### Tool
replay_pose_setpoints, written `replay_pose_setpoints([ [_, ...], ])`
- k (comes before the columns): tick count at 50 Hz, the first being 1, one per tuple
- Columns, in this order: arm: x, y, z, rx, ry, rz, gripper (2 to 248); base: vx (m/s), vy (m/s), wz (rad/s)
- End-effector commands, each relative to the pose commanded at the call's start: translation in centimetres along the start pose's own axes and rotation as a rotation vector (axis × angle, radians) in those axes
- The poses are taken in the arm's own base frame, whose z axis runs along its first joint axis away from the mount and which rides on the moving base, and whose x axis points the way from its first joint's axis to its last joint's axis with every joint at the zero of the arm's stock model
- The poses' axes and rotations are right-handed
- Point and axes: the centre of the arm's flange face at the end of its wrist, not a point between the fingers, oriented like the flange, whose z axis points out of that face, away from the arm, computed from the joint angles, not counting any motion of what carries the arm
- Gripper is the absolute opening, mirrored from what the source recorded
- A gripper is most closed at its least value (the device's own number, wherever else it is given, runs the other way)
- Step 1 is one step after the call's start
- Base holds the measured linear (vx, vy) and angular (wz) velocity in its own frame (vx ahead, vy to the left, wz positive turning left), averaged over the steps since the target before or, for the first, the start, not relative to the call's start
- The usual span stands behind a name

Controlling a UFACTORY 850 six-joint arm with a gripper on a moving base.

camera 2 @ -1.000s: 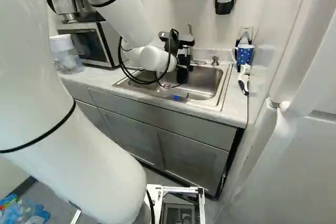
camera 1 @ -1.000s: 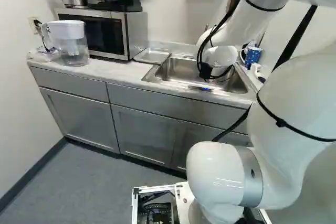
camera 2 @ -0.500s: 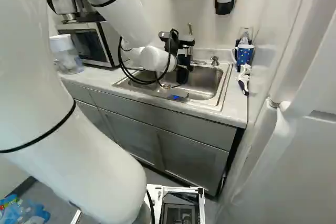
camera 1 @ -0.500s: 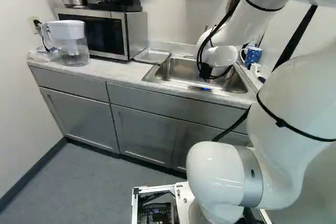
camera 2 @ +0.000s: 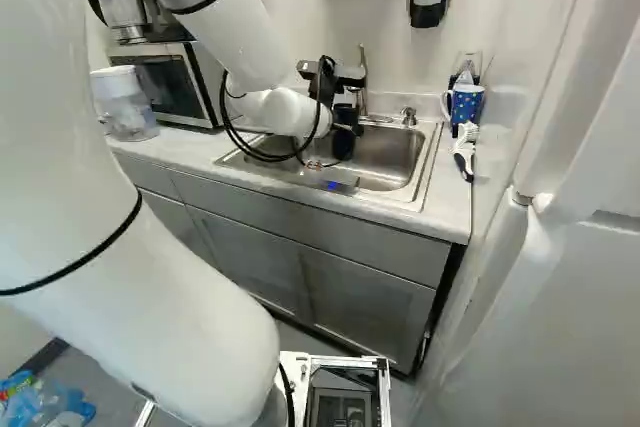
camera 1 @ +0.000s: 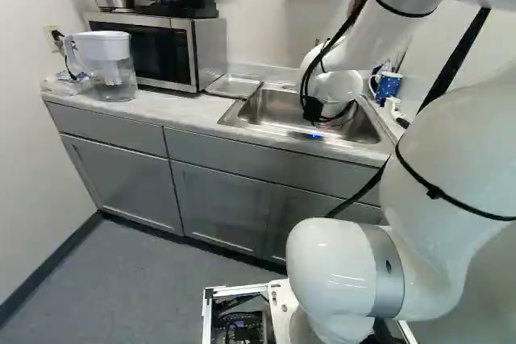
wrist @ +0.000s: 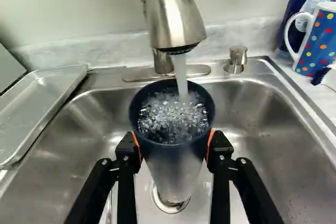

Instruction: Rinse the cup and place it in the tray

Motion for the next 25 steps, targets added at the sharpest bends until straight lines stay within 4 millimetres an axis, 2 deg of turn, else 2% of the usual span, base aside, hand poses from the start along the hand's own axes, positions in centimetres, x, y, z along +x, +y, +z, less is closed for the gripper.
replay_pose_setpoints([
  [25, -0.9, -3.4, -1.1, 0.074, -0.007, -0.035, 126, 0.0, 0.0, 0.0],
])
